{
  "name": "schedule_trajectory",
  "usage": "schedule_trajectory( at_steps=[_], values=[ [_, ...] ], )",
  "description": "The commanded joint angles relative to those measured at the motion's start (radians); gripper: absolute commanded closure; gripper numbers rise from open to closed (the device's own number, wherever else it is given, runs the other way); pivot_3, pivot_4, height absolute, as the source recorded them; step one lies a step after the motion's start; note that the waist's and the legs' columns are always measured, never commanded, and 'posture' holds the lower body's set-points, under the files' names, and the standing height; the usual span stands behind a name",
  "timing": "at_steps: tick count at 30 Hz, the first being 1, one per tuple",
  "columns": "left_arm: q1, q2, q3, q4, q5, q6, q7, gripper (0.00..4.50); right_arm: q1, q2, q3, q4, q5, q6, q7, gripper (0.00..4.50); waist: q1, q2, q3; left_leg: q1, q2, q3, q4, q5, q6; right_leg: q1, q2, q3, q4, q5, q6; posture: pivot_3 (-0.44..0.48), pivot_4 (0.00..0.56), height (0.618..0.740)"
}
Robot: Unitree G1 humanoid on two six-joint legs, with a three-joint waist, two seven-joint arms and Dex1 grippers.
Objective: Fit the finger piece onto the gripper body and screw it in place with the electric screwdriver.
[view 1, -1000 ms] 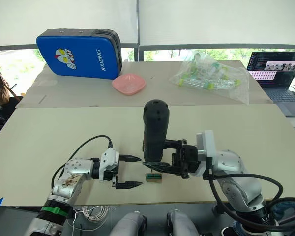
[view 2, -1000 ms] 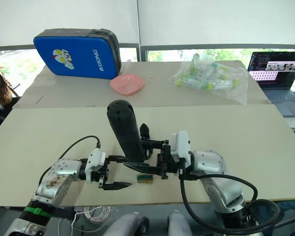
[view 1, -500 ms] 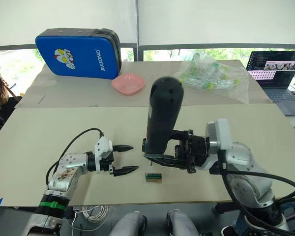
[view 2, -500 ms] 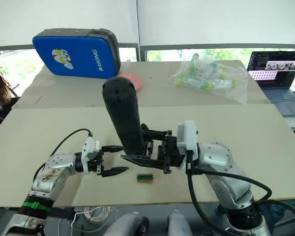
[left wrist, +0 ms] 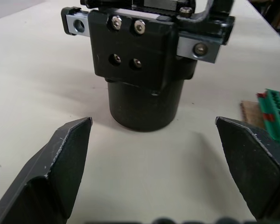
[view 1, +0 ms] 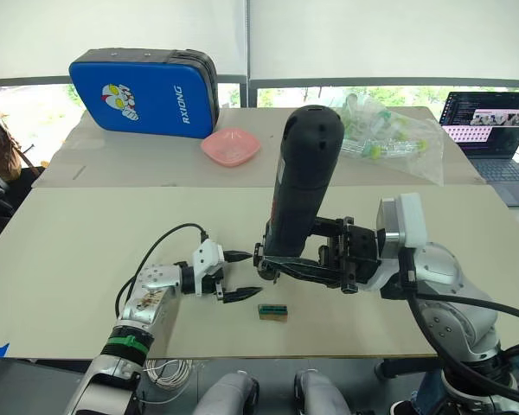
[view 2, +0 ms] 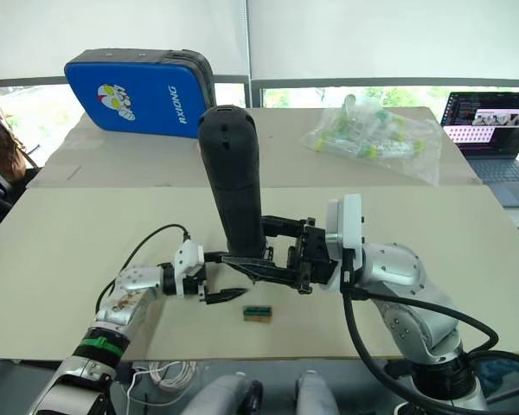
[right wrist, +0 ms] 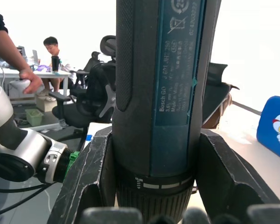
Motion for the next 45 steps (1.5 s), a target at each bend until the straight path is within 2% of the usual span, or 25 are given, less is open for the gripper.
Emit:
schedule_trajectory(
  at_steps=[1, 11, 19, 22, 25, 28, 40, 45],
  values=[
    [-0.018, -0.046, -0.038, 0.031, 0.038, -0.018, 0.029, 0.03, -0.003, -0.007, -0.041, -0.055, 0.031, -0.009, -0.009, 2.55, 0.007, 0.000, 0.000, 0.000, 0.000, 0.000, 0.000, 0.000, 0.000, 0.000, 0.000, 0.000, 0.000, 0.000, 0.000, 0.000, 0.150, 0.740],
    [-0.071, -0.112, -0.062, 0.039, 0.067, 0.004, 0.062, 0.03, 0.013, -0.023, -0.046, -0.066, 0.032, -0.008, -0.022, 2.55, 0.010, 0.000, 0.000, -0.001, -0.001, 0.000, 0.000, 0.000, 0.000, 0.000, 0.000, 0.000, -0.001, 0.000, 0.000, 0.000, 0.150, 0.740],
    [-0.078, -0.081, -0.062, 0.063, 0.085, 0.004, 0.053, 0.03, 0.019, -0.027, -0.045, -0.069, 0.027, -0.009, -0.030, 2.55, 0.002, 0.000, 0.000, -0.002, -0.001, 0.000, 0.000, 0.000, 0.000, 0.001, 0.000, 0.000, 0.000, 0.000, 0.000, 0.000, 0.150, 0.740],
    [-0.073, -0.069, -0.061, 0.063, 0.087, 0.005, 0.049, 0.77, 0.021, -0.028, -0.046, -0.070, 0.027, -0.010, -0.033, 2.55, -0.002, 0.000, 0.000, -0.002, 0.000, 0.000, 0.000, 0.000, 0.000, 0.001, 0.000, 0.000, 0.000, 0.000, 0.000, 0.000, 0.150, 0.740],
    [-0.068, -0.055, -0.060, 0.064, 0.088, 0.008, 0.049, 2.13, 0.022, -0.030, -0.047, -0.072, 0.028, -0.010, -0.035, 2.55, -0.004, 0.000, 0.000, -0.002, 0.000, 0.000, 0.000, 0.000, 0.000, 0.001, 0.000, 0.000, 0.001, 0.000, 0.000, 0.000, 0.150, 0.740],
    [-0.070, -0.048, -0.058, 0.070, 0.087, 0.007, 0.046, 2.11, 0.023, -0.032, -0.048, -0.073, 0.029, -0.010, -0.036, 2.55, -0.009, 0.000, 0.000, -0.002, 0.000, 0.000, 0.000, 0.000, 0.000, 0.000, 0.001, 0.000, 0.001, 0.000, 0.000, 0.000, 0.150, 0.740],
    [-0.183, -0.023, -0.047, 0.239, 0.051, -0.074, -0.130, 2.11, 0.037, -0.050, -0.063, -0.077, 0.042, -0.004, -0.028, 2.55, -0.027, -0.001, 0.000, -0.002, 0.000, 0.000, 0.000, 0.000, 0.000, 0.001, 0.001, 0.000, 0.001, 0.000, 0.000, 0.000, 0.150, 0.740],
    [-0.212, -0.031, -0.044, 0.328, 0.069, -0.136, -0.140, 2.11, 0.041, -0.053, -0.065, -0.080, 0.043, -0.003, -0.031, 2.55, -0.028, -0.001, 0.000, -0.002, 0.000, 0.000, 0.000, 0.000, 0.000, 0.000, 0.001, 0.000, 0.001, 0.000, 0.000, 0.000, 0.150, 0.740]
  ],
)
